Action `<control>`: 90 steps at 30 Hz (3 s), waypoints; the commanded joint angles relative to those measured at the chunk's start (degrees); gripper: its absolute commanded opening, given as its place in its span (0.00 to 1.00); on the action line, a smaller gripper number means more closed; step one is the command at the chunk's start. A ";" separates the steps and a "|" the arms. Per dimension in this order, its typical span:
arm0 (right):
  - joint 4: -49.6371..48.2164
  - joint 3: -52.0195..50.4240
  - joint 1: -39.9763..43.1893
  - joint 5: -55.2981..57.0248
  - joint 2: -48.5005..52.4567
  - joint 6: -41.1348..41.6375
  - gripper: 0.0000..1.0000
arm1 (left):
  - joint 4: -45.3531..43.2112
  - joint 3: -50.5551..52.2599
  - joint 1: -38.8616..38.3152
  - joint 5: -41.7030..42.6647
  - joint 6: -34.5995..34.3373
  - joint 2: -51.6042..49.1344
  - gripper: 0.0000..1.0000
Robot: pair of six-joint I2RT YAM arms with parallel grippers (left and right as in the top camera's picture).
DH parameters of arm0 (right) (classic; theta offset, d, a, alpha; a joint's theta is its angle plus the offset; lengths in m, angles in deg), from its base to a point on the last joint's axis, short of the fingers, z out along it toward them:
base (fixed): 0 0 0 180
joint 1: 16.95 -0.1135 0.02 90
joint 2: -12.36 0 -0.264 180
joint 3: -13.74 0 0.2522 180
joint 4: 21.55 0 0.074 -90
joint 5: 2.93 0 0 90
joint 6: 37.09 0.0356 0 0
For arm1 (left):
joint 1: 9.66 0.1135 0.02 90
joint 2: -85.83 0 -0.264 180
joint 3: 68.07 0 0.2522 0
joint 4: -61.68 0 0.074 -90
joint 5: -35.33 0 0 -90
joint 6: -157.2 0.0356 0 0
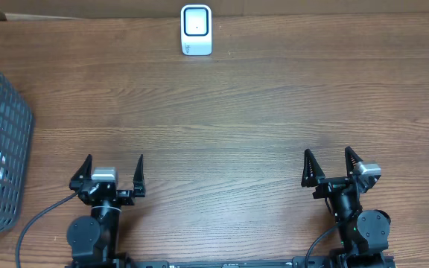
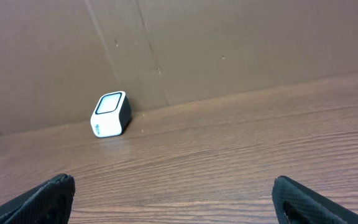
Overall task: Scan the item barcode
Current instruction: 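Swing the left gripper over to the grey basket and lower inside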
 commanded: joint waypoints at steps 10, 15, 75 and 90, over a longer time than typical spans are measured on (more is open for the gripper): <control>-0.35 -0.59 0.33 -0.11 -0.46 -0.09 1.00 | 23.76 -42.42 -0.33 8.66 -2.03 -35.54 1.00; -0.35 -0.59 0.33 -0.11 -0.46 -0.11 1.00 | 40.74 -65.24 -0.33 15.26 -1.86 -53.44 1.00; -0.35 -0.59 0.33 -0.11 -0.46 -0.09 1.00 | 37.40 -102.01 46.10 -0.39 4.79 -113.96 0.83; -0.35 -0.59 0.33 -0.11 -0.46 -0.09 1.00 | 41.83 -101.98 42.75 -4.74 6.91 -127.47 0.80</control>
